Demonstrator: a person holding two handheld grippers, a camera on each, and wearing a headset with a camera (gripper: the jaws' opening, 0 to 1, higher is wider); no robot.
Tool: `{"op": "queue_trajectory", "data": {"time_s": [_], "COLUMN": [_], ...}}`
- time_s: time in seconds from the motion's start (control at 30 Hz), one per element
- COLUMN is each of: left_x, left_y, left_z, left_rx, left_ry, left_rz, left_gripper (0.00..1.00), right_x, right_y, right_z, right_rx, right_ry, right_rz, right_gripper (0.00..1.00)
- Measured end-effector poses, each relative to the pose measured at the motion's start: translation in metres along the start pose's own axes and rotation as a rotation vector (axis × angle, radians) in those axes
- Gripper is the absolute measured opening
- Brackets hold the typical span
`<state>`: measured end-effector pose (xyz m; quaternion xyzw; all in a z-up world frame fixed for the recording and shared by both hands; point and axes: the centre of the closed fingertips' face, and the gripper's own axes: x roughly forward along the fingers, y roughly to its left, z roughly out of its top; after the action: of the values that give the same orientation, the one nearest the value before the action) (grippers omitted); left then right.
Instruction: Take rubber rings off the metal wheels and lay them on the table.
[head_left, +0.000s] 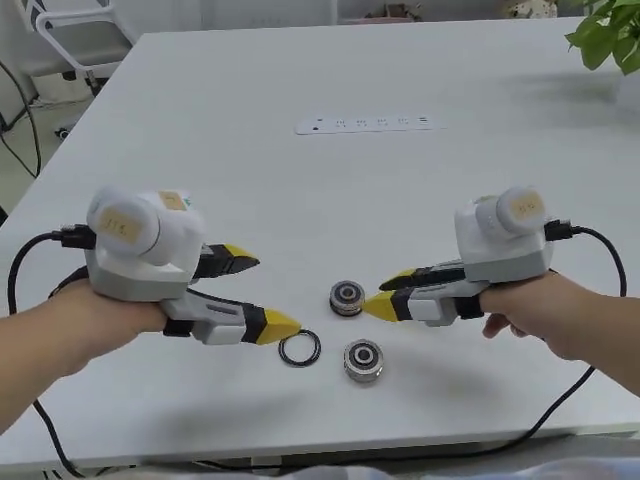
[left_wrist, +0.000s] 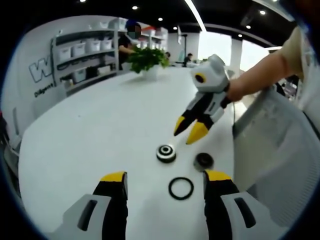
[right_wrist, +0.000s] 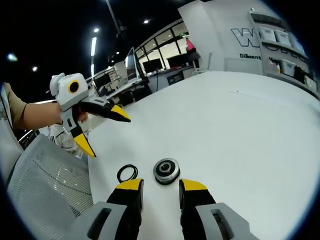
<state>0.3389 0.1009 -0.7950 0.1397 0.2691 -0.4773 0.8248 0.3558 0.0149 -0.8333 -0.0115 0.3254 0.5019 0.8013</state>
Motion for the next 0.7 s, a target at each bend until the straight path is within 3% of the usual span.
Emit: {"op": "queue_trajectory", "data": {"time_s": [0.6,0.7], "left_x": [0.023,0.027], "left_y": [0.006,0.008], "left_z": [-0.002,0.000], "left_rx": [-0.009,-0.034], "left_ry": [0.016,0.004], "left_rz": [-0.025,-0.028], "left_gripper": [0.58,0.57], "right_x": [0.008,0.010], "right_y": [-0.010,-0.011], "right_z": [-0.012,-0.014], "right_rx": [-0.037,-0.046], "right_ry": [0.028,0.033], "right_rz": [-0.004,-0.004], "right_gripper": [0.25,0.25]}}
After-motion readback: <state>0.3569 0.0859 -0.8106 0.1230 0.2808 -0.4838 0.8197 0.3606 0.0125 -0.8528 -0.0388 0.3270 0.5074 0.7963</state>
